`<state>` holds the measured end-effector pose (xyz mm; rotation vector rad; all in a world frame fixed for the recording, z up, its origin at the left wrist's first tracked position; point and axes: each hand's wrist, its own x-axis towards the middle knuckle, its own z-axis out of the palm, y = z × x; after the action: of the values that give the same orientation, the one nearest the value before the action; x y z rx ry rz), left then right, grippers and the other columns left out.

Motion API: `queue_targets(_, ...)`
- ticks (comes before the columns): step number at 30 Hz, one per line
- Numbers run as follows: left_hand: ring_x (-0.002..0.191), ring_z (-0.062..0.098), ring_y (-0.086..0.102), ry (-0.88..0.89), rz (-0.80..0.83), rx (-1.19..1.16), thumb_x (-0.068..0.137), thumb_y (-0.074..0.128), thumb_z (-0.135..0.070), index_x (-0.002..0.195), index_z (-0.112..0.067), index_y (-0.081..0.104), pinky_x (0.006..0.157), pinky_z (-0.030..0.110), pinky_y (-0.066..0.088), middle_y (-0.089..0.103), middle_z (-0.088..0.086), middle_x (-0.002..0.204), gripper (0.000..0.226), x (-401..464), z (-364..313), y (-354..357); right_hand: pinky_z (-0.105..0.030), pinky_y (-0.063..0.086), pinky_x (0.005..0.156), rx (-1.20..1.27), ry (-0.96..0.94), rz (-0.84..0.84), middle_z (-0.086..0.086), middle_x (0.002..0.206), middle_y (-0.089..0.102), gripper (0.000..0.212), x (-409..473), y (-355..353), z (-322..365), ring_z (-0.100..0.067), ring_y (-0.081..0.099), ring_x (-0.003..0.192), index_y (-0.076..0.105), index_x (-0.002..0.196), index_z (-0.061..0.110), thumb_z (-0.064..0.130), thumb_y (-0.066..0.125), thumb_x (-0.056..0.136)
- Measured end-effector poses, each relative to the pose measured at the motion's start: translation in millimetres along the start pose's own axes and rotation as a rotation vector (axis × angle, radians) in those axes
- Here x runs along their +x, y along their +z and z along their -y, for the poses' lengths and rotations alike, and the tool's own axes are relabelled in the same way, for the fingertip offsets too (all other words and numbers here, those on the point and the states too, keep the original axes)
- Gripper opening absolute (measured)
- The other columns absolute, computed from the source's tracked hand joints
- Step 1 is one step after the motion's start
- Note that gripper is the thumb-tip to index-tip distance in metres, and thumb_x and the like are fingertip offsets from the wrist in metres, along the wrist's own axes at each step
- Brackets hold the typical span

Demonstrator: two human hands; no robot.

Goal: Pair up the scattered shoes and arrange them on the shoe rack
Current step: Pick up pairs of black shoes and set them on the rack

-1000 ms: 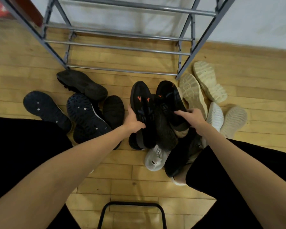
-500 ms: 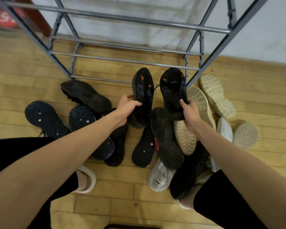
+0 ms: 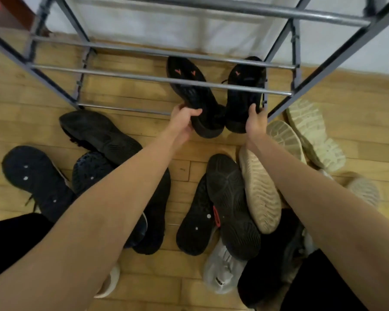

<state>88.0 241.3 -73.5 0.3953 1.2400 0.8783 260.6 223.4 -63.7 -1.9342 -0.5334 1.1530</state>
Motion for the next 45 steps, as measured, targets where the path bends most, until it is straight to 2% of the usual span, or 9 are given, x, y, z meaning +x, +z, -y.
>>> queue_targets(3, 0.114, 0.029, 0.062, 0.003, 0.042, 0.013, 0.082, 0.062, 0.005, 0.138, -0.004, 0.043, 0.077, 0.033, 0.058, 0.061, 0.015, 0.13, 0.06, 18, -2, 6, -0.034, 0.037, 0.102, -0.006, -0.003, -0.003, -0.008, 0.137, 0.045, 0.048, 17, 4, 9, -0.026, 0.043, 0.131, 0.028, 0.145, 0.008, 0.035, 0.028, 0.105)
queue_targets(5, 0.116, 0.031, 0.061, 0.007, 0.072, 0.057, 0.087, 0.059, 0.003, 0.139, -0.003, 0.043, 0.077, 0.032, 0.057, 0.06, 0.016, 0.132, 0.055, 26, -3, 13, -0.034, 0.033, 0.106, -0.041, 0.0, 0.025, -0.007, 0.148, 0.037, 0.051, 22, 3, 9, -0.025, 0.037, 0.137, 0.023, 0.149, 0.009, 0.035, 0.024, 0.105)
queue_targets(8, 0.125, 0.029, 0.055, 0.021, 0.074, 0.201, 0.098, 0.051, -0.007, 0.142, -0.004, 0.042, 0.096, 0.036, 0.05, 0.056, 0.014, 0.137, 0.045, 35, 1, 17, -0.035, 0.027, 0.114, -0.136, -0.042, 0.069, -0.004, 0.158, 0.022, 0.05, 17, -2, 1, -0.023, 0.026, 0.144, 0.019, 0.153, 0.013, 0.027, 0.026, 0.106)
queue_targets(13, 0.14, 0.023, 0.037, 0.137, -0.023, 0.591, 0.103, 0.042, -0.019, 0.149, -0.011, 0.033, 0.116, 0.037, 0.031, 0.04, 0.008, 0.152, 0.049, 19, 11, 15, -0.026, 0.039, 0.096, -0.257, -0.155, 0.05, -0.007, 0.139, 0.051, 0.041, -4, -15, -23, -0.022, 0.048, 0.128, 0.04, 0.142, 0.011, 0.021, 0.035, 0.103)
queue_targets(19, 0.132, 0.022, 0.046, 0.257, -0.034, 0.874, 0.099, 0.046, -0.011, 0.14, -0.008, 0.047, 0.107, 0.03, 0.038, 0.051, 0.01, 0.141, 0.041, -31, 31, -16, -0.033, 0.043, 0.094, -0.594, -0.296, 0.097, -0.013, 0.127, 0.056, 0.037, -53, -39, -48, -0.028, 0.055, 0.116, 0.05, 0.13, 0.007, 0.023, 0.045, 0.097)
queue_targets(23, 0.123, 0.018, 0.052, 0.212, -0.027, 0.922, 0.097, 0.049, -0.009, 0.125, -0.012, 0.059, 0.097, 0.026, 0.041, 0.058, 0.006, 0.13, 0.03, -75, 47, -37, -0.023, 0.035, 0.085, -0.757, -0.404, 0.189, -0.019, 0.123, 0.055, 0.038, -93, -56, -64, -0.03, 0.053, 0.114, 0.048, 0.129, 0.0, 0.013, 0.05, 0.094)
queue_targets(34, 0.1, 0.024, 0.056, 0.037, 0.056, 1.208, 0.092, 0.048, -0.009, 0.109, -0.006, 0.063, 0.085, 0.034, 0.045, 0.056, 0.007, 0.1, 0.023, -185, 113, -72, -0.048, 0.04, 0.098, -1.176, -0.481, 0.363, -0.024, 0.131, 0.045, 0.046, -168, -86, -98, -0.04, 0.044, 0.121, 0.04, 0.133, 0.001, 0.018, 0.053, 0.092)
queue_targets(39, 0.119, 0.033, 0.052, -0.079, 0.099, 1.356, 0.089, 0.053, -0.015, 0.131, -0.009, 0.049, 0.094, 0.042, 0.049, 0.053, 0.014, 0.127, 0.042, -203, 138, -76, -0.045, 0.043, 0.094, -1.543, -0.489, 0.337, -0.023, 0.131, 0.042, 0.074, -195, -85, -121, -0.04, 0.045, 0.119, 0.03, 0.138, 0.004, 0.045, 0.061, 0.085)
queue_targets(45, 0.133, 0.03, 0.042, -0.06, 0.103, 1.359, 0.093, 0.052, -0.012, 0.146, -0.009, 0.035, 0.108, 0.039, 0.04, 0.04, 0.014, 0.147, 0.056, -206, 144, -83, -0.048, 0.04, 0.098, -1.528, -0.218, 0.19, -0.025, 0.143, 0.029, 0.098, -218, -82, -149, -0.044, 0.036, 0.127, 0.012, 0.149, 0.01, 0.058, 0.062, 0.08)
